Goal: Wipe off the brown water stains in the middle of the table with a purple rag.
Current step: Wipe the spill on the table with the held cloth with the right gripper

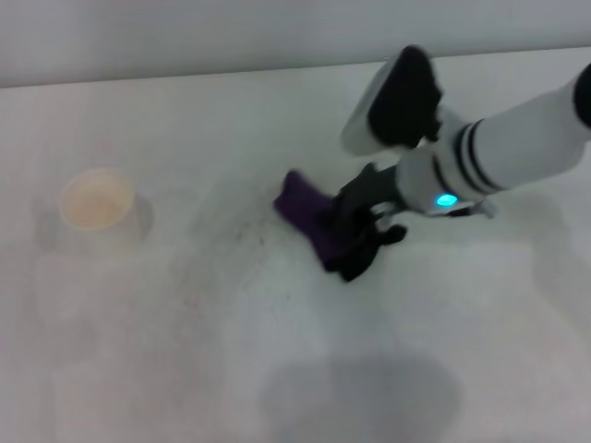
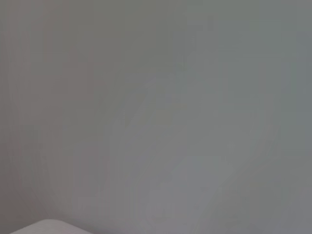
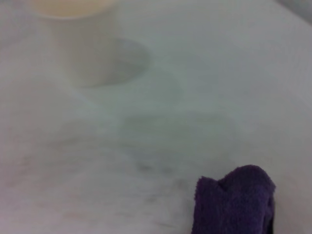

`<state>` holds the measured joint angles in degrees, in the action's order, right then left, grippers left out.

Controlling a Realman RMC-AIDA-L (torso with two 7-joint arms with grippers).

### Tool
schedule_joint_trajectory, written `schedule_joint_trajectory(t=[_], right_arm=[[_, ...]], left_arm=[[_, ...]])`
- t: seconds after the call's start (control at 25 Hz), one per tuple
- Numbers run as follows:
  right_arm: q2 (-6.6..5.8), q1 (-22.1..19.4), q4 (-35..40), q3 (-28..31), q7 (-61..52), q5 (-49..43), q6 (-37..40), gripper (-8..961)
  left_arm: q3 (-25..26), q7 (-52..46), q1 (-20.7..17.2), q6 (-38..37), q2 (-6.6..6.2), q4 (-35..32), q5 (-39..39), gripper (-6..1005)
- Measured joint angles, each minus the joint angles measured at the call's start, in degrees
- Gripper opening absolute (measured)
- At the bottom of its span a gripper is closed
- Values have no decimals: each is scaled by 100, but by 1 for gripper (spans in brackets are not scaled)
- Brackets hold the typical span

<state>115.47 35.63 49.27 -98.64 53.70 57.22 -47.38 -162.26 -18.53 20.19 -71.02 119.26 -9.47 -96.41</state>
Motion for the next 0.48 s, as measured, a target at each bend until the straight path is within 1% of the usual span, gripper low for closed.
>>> schedule_joint_trajectory(t=[0.12, 0.24, 0.36, 0.4, 0.44, 0.48], right_arm=[[0, 8, -153, 447, 40, -67, -23, 105], [30, 19, -117, 404, 82, -38, -144, 107], [62, 111, -33, -74, 125, 171, -320, 113], [63, 237, 14, -542, 134, 454, -406, 115], [63, 237, 14, -542, 134, 454, -406, 117], [60, 286, 55, -743, 134, 572, -429, 118]], left_arm=[[2, -3, 11, -1, -11, 8, 0, 876], [1, -10, 32, -1, -16, 32, -17, 876], [2, -12, 67, -1, -17, 42, -32, 876], [1, -12, 73, -1, -17, 39, -32, 876], [2, -12, 78, -1, -17, 39, -32, 876], [1, -13, 80, -1, -17, 41, -32, 876]])
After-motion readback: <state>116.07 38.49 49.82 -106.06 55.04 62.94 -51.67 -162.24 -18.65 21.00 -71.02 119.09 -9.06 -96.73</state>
